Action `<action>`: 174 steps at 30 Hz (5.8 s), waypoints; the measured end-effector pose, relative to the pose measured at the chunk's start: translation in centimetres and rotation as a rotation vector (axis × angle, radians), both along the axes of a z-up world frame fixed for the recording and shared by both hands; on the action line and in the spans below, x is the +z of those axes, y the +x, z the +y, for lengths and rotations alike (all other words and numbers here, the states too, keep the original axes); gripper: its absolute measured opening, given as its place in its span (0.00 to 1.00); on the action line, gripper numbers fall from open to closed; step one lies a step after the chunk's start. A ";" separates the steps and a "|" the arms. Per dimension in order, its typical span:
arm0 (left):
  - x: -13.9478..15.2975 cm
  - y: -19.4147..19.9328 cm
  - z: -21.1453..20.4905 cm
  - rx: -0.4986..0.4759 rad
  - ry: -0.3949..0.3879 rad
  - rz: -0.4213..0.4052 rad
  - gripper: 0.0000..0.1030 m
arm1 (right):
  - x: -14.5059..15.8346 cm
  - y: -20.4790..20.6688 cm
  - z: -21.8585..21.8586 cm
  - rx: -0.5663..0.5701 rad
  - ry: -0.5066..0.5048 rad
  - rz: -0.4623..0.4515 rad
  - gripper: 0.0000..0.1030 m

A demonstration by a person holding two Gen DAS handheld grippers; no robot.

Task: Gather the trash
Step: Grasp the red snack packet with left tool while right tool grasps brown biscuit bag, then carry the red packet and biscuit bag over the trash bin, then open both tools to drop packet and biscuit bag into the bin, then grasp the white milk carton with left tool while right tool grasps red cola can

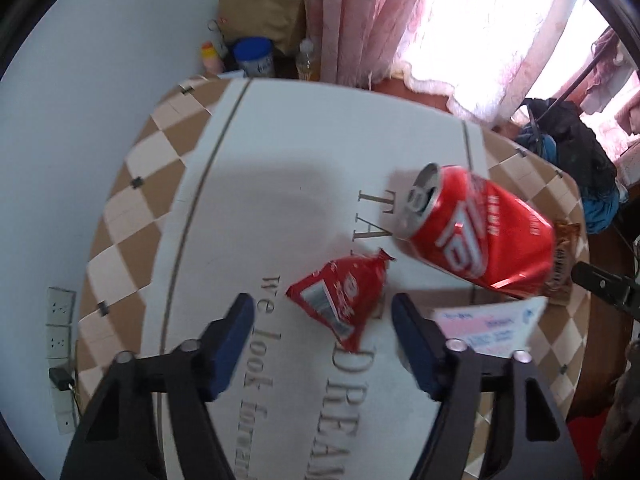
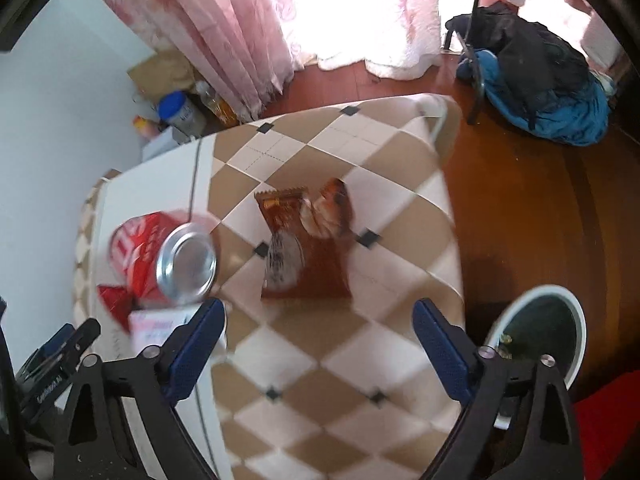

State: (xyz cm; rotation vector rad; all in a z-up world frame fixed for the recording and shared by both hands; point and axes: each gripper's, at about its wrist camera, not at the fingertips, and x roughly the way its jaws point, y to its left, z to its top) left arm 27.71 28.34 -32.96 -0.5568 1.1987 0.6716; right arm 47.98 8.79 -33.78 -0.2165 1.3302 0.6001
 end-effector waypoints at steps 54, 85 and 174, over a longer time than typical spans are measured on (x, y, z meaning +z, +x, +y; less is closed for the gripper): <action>20.0 -1.3 -28.3 -0.286 0.184 -0.345 0.09 | 17.5 -10.6 -25.6 -0.057 0.250 -0.282 0.48; -6.1 23.4 -44.4 -0.583 -0.332 0.039 0.16 | -12.5 4.5 -47.3 -0.388 0.091 0.147 0.49; -2.6 -5.0 -0.5 0.117 0.152 0.081 0.96 | 3.4 -8.1 13.4 0.656 -0.204 -0.190 1.00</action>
